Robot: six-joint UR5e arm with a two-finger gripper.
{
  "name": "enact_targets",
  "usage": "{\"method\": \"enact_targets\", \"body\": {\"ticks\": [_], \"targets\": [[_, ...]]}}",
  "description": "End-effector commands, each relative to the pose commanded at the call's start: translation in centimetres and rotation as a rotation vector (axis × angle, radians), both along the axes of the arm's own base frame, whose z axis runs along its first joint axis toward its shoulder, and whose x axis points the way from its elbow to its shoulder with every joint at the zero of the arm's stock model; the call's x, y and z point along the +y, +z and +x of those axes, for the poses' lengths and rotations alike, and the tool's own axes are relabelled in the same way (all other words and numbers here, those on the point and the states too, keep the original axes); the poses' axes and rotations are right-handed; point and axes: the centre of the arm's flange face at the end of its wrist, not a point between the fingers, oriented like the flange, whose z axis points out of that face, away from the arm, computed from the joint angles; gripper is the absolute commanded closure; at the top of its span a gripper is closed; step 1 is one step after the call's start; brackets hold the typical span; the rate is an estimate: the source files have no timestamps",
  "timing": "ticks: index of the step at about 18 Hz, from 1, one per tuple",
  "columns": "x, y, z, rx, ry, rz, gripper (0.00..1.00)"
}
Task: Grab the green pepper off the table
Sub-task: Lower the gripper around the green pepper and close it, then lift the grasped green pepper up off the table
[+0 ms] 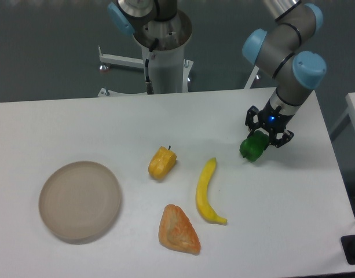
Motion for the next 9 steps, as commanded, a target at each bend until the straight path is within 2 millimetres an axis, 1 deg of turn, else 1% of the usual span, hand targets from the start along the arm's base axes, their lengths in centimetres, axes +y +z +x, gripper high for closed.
{"method": "enact_targets", "body": {"ticks": [4,6,9], "targets": [[3.2,3.3,0.3,0.063,-0.044,0.034,0.71],[4.5,4.6,0.3,0.092,-0.062,0.05,0.71],[7.1,7.7,0.9,0.149,-0.098,0.075,0.71]]}}
